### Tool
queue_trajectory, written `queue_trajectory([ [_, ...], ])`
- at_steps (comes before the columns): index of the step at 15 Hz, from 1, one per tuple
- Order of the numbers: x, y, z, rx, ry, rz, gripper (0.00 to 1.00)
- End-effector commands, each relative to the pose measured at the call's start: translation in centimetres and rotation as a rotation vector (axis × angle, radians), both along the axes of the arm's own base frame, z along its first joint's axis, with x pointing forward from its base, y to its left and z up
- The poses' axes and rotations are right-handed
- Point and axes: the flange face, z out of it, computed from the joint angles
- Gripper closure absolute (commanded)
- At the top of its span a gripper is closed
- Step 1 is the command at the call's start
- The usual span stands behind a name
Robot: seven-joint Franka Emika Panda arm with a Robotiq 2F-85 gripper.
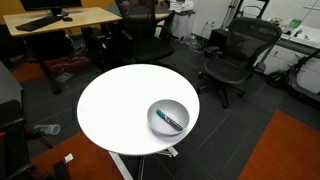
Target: Pick the marker from the bowl and put it on the table
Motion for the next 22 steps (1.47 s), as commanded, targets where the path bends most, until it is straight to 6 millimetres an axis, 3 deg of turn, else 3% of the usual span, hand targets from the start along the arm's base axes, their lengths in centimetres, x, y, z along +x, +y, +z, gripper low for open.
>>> queue_trajectory([
  [1, 0.0, 0.0, 0.1, 0.0, 0.001, 0.0, 0.0],
  [9, 0.6, -0.7, 0.2, 0.004, -0.011, -0.021, 0.0],
  [22, 7.7, -12.4, -0.6, 0.002, -0.214, -0.438, 0.0],
])
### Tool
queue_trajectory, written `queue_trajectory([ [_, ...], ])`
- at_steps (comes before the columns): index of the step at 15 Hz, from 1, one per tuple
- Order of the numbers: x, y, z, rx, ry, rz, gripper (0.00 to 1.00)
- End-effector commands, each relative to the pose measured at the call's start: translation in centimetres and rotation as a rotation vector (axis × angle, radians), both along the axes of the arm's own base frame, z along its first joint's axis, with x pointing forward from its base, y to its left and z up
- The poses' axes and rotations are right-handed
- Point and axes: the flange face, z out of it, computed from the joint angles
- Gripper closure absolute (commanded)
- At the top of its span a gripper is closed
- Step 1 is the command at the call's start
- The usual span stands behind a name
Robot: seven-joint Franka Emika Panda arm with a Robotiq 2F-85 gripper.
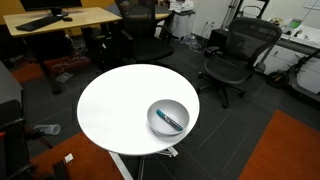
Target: Pick the marker from the bowl and put it on the table
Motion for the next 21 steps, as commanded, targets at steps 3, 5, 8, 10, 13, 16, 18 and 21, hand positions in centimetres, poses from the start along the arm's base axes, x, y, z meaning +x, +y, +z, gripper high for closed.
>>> queue_trajectory([
  [3, 3.2, -4.7, -1.4, -0.008, -0.096, -0.253, 0.0],
  [5, 4.3, -6.5, -2.1, 0.001, -0.129, -0.337, 0.0],
  [8, 5.8, -9.2, -3.5, 0.008, -0.183, -0.457, 0.0],
  [10, 6.9, -11.1, -4.8, -0.005, -0.208, -0.531, 0.0],
  [13, 8.5, -13.5, -6.9, -0.019, -0.24, -0.625, 0.0],
  [16, 10.3, -15.4, -9.4, -0.019, -0.267, -0.693, 0.0],
  [18, 11.3, -16.6, -11.2, -0.026, -0.284, -0.727, 0.0],
  [21, 12.6, -18.2, -13.7, -0.034, -0.301, -0.776, 0.0],
])
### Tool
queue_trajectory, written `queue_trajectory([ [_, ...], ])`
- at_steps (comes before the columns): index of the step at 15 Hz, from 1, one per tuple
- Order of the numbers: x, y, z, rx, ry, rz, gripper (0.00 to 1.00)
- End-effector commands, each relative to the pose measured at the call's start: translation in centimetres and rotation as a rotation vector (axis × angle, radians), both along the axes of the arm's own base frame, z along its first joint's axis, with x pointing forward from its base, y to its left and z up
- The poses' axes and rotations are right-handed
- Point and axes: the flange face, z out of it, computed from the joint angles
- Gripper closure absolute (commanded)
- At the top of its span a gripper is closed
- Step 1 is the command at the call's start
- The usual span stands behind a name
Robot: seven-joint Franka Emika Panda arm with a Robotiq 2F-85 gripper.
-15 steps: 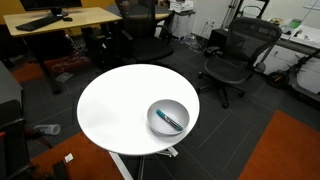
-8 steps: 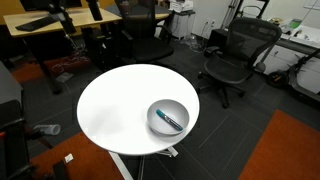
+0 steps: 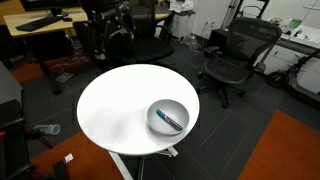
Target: Pick the marker from the bowl and put it on the table
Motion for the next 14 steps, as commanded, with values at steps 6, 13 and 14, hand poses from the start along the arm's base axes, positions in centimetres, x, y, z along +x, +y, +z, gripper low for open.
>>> queue_trajectory([
  [6, 4.6, -4.2, -5.6, -0.004, 0.001, -0.105, 0.0],
  [13, 5.2, -5.2, -7.8, 0.006, 0.044, -0.102, 0.0],
  [14, 5.2, -5.2, -7.8, 0.006, 0.044, -0.102, 0.0],
])
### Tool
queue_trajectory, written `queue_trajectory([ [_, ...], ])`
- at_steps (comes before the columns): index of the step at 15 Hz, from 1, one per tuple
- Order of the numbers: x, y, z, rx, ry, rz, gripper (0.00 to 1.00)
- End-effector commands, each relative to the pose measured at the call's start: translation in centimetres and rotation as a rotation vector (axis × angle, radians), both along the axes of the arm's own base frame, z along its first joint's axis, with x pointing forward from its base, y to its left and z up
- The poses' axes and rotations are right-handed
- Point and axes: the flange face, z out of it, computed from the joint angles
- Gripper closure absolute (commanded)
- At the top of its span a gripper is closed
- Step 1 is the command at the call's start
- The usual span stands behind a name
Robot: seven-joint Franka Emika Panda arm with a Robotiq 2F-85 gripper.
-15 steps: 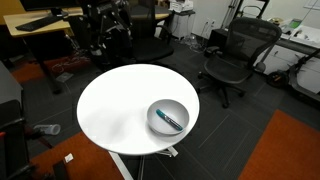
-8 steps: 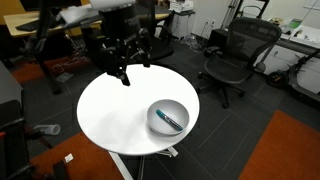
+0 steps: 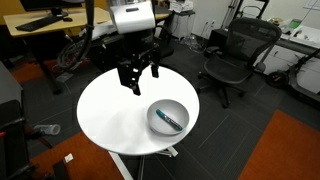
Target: Pick the marker from the bowl and put it on the table
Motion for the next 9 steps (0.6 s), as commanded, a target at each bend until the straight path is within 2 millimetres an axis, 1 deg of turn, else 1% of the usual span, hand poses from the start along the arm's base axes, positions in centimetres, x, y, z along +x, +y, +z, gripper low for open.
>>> queue_trajectory([
  [1, 0.0, 0.0, 0.1, 0.0, 0.0, 0.001, 0.0],
  [4, 0.0, 0.0, 0.1, 0.0, 0.0, 0.001, 0.0],
  [9, 1.2, -1.9, -2.0, 0.014, -0.003, -0.015, 0.0],
])
